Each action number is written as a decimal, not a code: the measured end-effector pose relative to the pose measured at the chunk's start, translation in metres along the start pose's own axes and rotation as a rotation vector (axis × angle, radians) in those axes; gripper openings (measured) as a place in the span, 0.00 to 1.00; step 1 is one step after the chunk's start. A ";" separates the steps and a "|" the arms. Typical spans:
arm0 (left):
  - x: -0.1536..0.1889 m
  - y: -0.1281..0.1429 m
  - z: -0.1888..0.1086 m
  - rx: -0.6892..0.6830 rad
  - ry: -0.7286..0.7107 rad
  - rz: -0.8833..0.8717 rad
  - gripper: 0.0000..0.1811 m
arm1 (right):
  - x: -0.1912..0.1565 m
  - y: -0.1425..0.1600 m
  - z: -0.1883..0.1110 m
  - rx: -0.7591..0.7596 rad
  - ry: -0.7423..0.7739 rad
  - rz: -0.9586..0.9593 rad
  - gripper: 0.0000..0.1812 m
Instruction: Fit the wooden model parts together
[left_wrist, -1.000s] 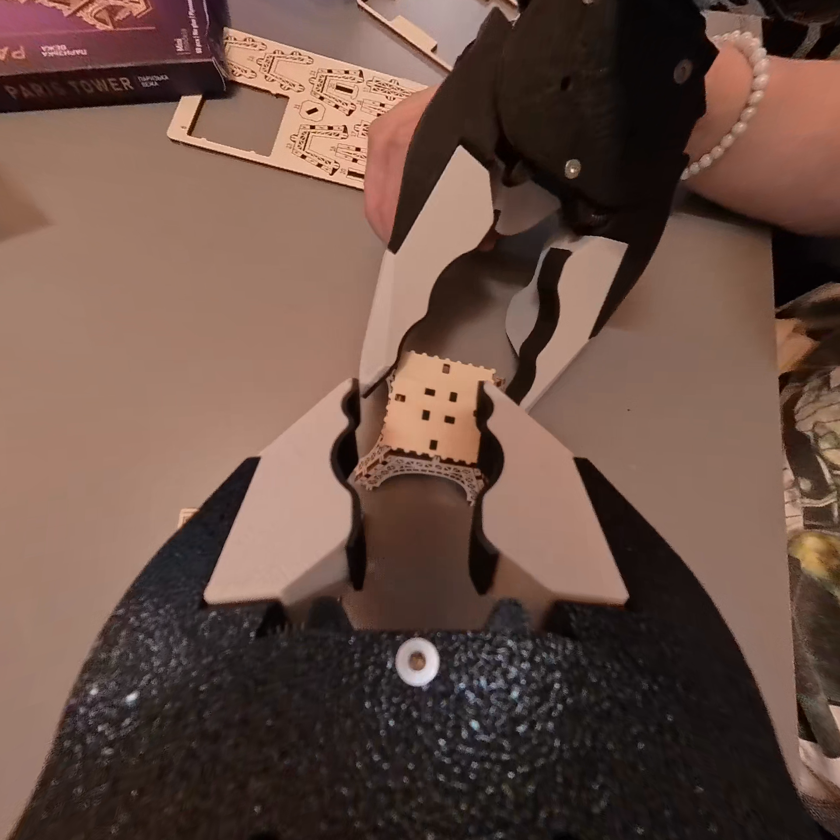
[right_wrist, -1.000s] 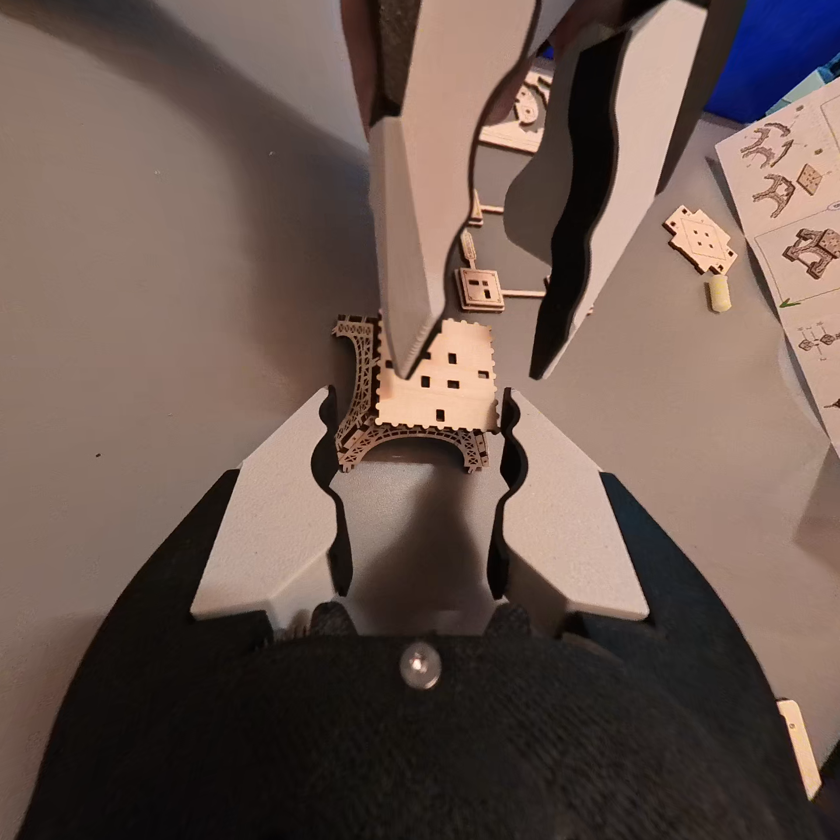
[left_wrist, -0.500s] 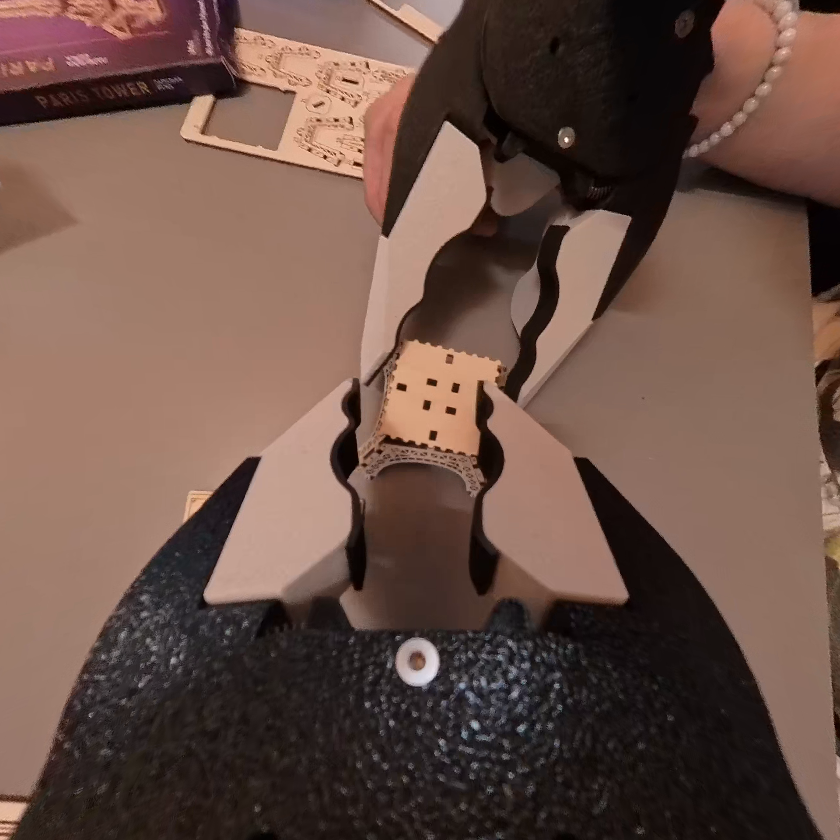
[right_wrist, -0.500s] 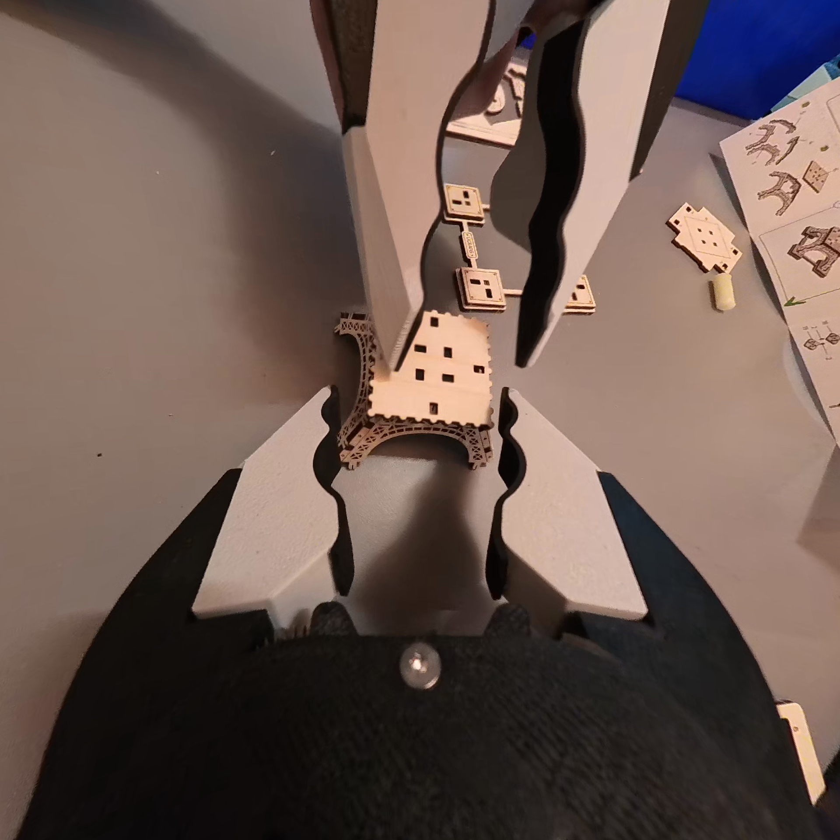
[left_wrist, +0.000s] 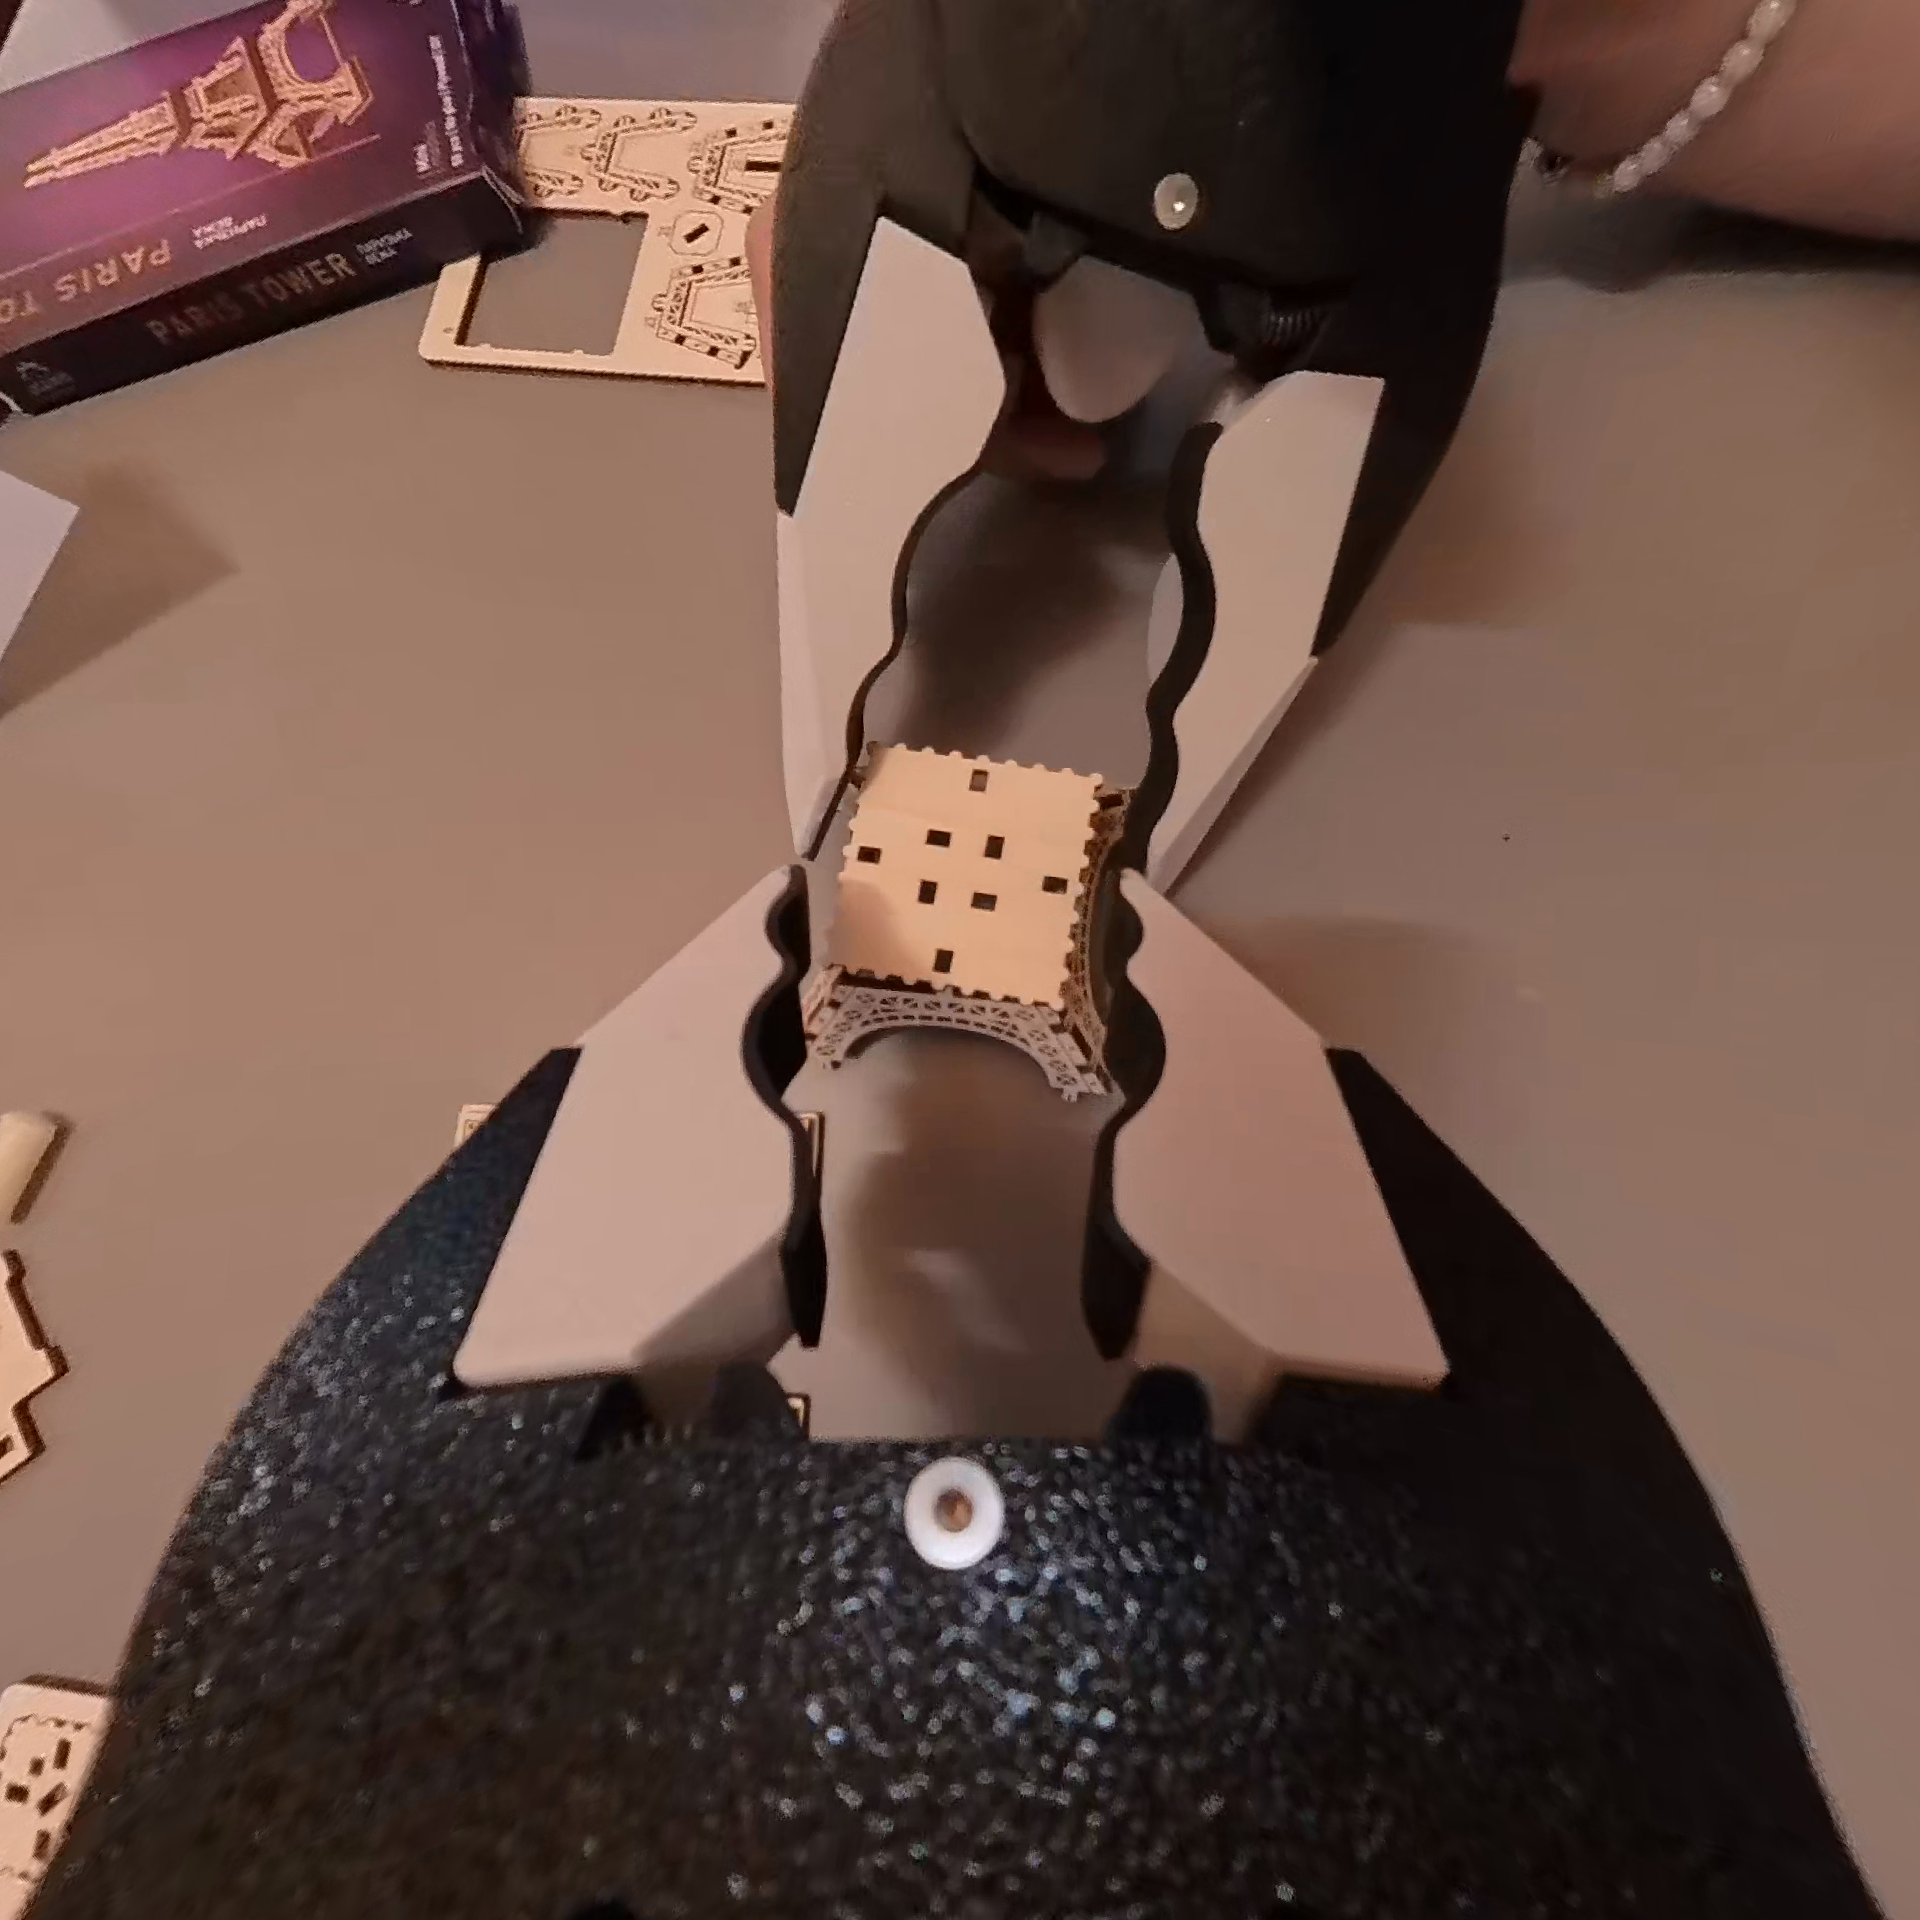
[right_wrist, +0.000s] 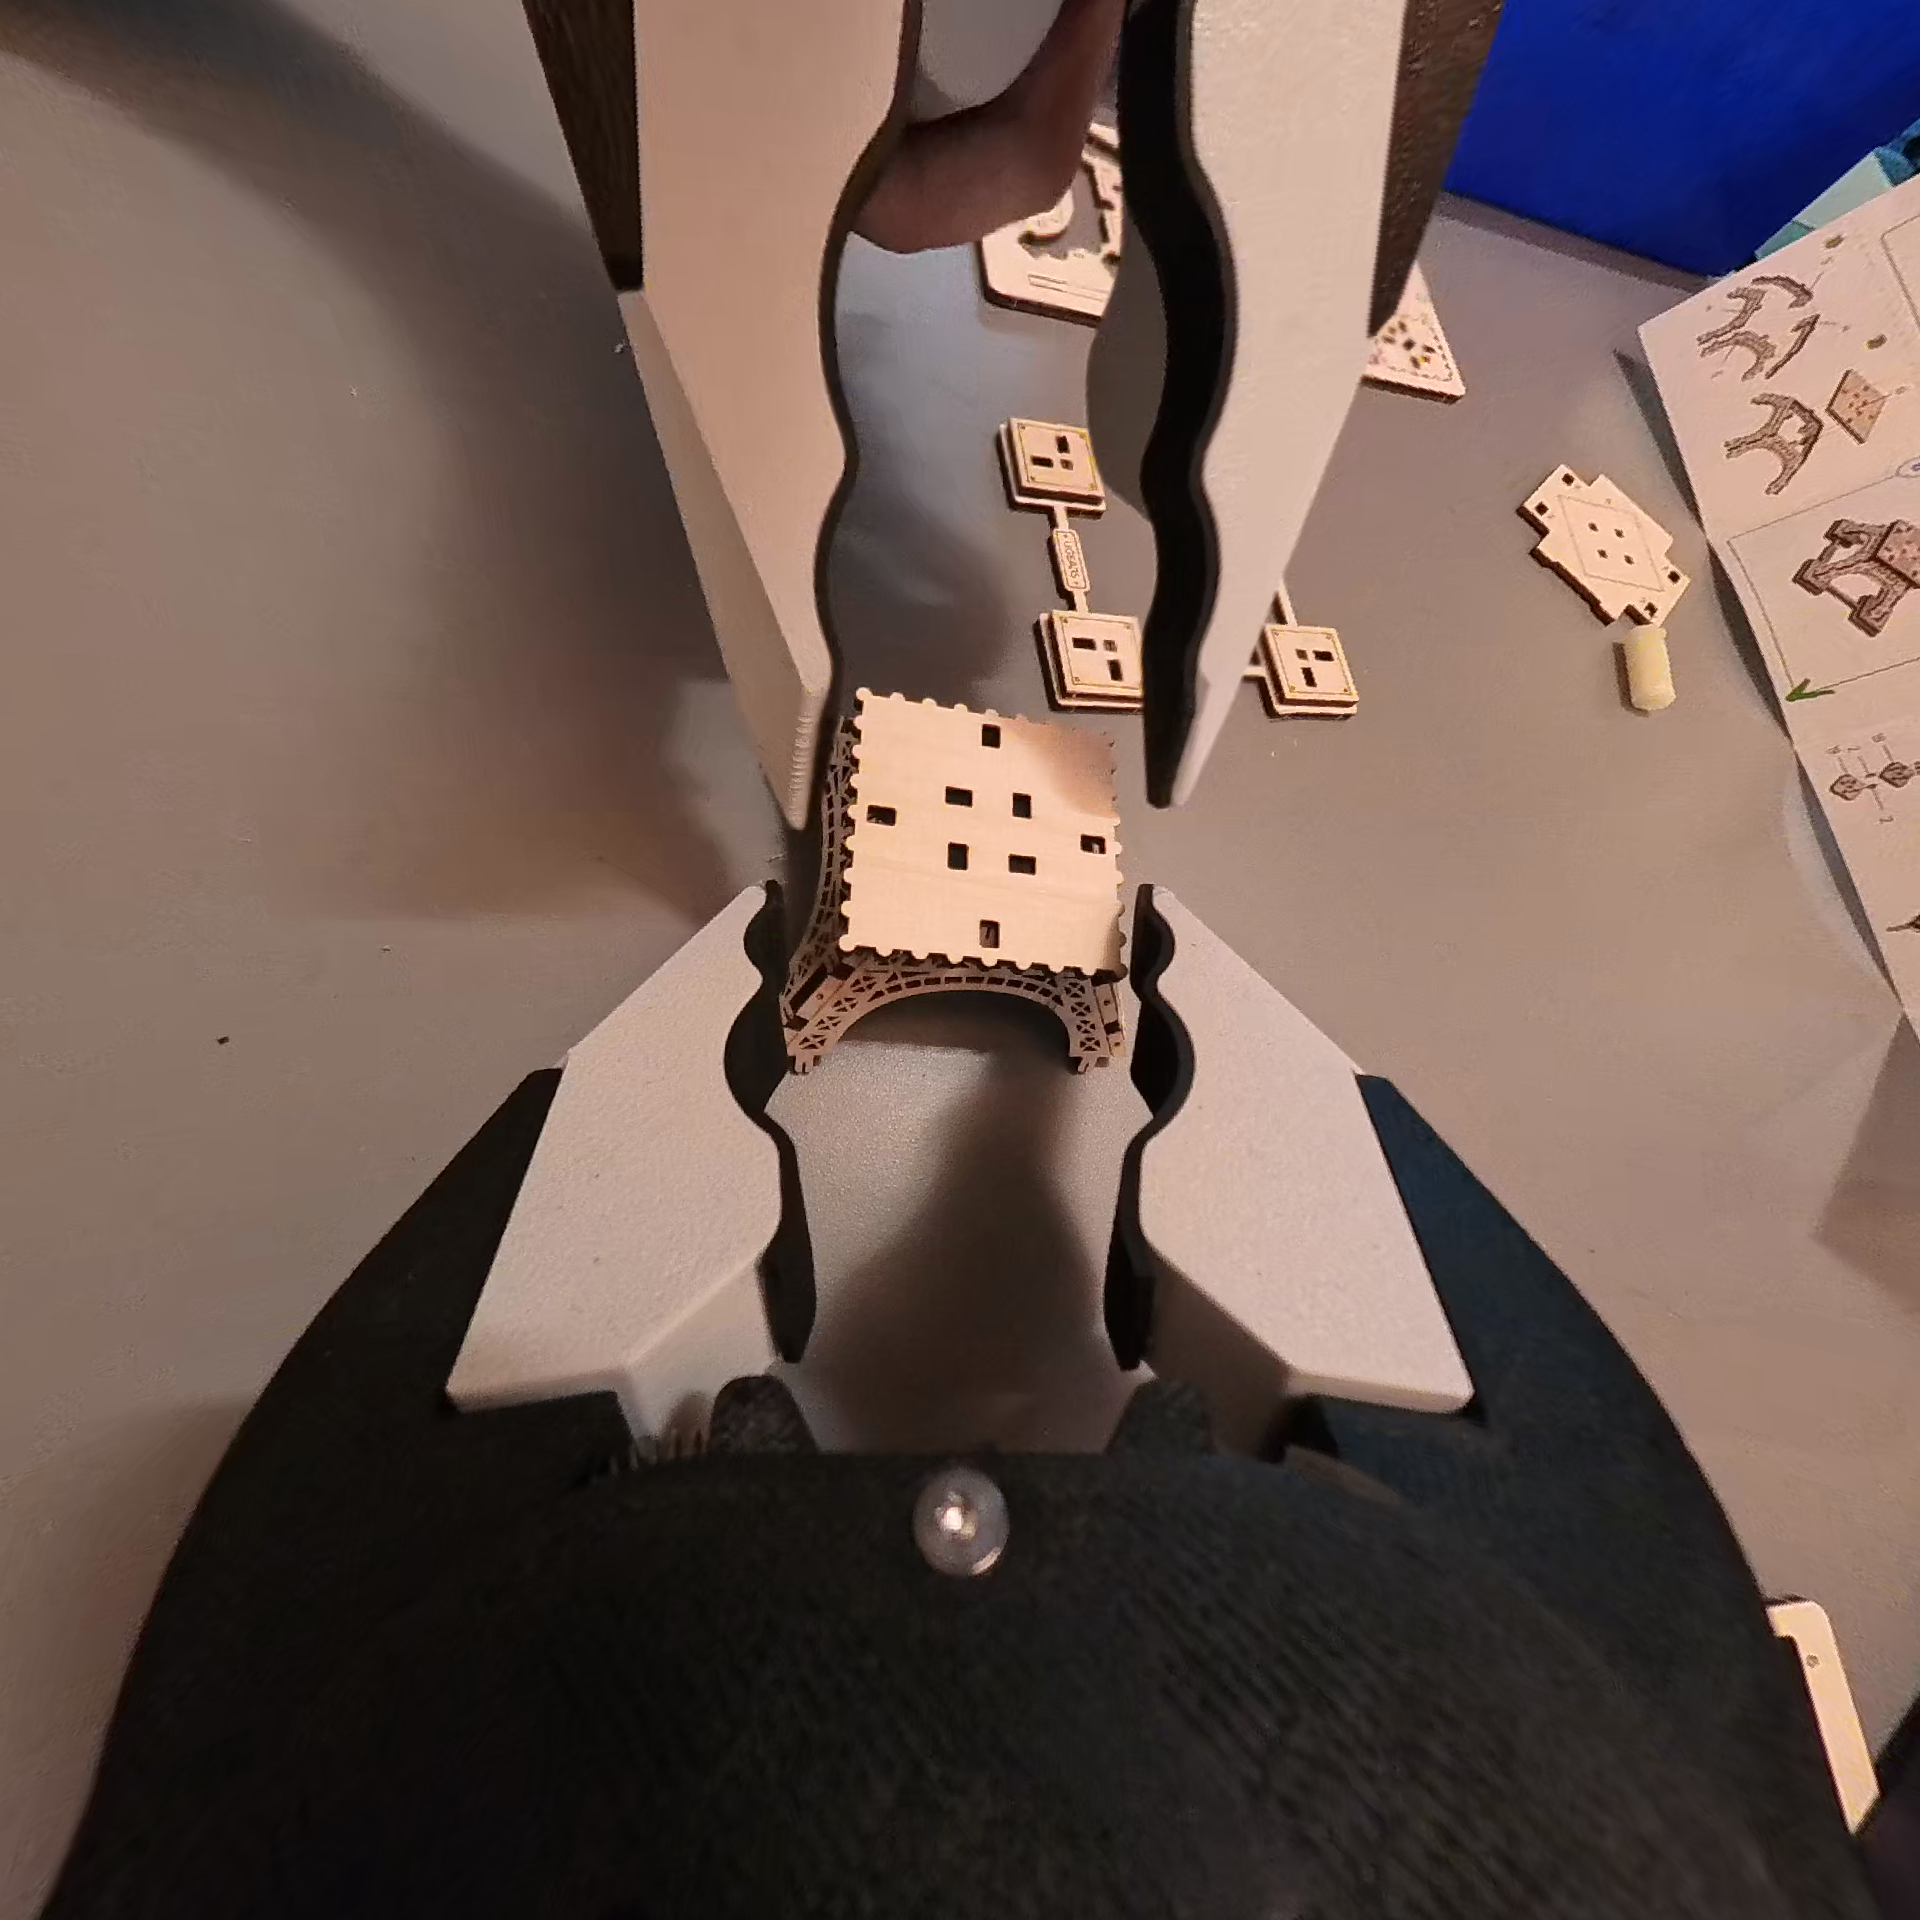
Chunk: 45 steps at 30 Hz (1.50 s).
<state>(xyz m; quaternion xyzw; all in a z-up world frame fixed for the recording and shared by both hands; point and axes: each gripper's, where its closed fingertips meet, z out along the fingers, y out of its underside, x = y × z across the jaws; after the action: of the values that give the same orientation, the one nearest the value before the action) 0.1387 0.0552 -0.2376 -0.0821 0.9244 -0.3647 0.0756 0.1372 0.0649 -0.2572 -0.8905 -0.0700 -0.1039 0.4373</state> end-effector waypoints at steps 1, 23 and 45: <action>-0.001 0.000 0.000 -0.002 -0.006 -0.001 0.29 | 0.000 0.000 0.000 0.000 -0.001 0.000 0.36; 0.002 -0.008 -0.002 0.024 0.038 0.020 0.25 | 0.000 0.000 0.000 -0.001 0.001 0.002 0.36; -0.002 -0.002 -0.014 0.006 0.026 0.041 0.24 | -0.001 0.000 0.000 0.000 -0.009 -0.001 0.35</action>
<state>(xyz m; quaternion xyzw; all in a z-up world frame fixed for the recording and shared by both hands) 0.1383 0.0634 -0.2264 -0.0583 0.9256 -0.3671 0.0712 0.1361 0.0649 -0.2577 -0.8910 -0.0723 -0.1004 0.4368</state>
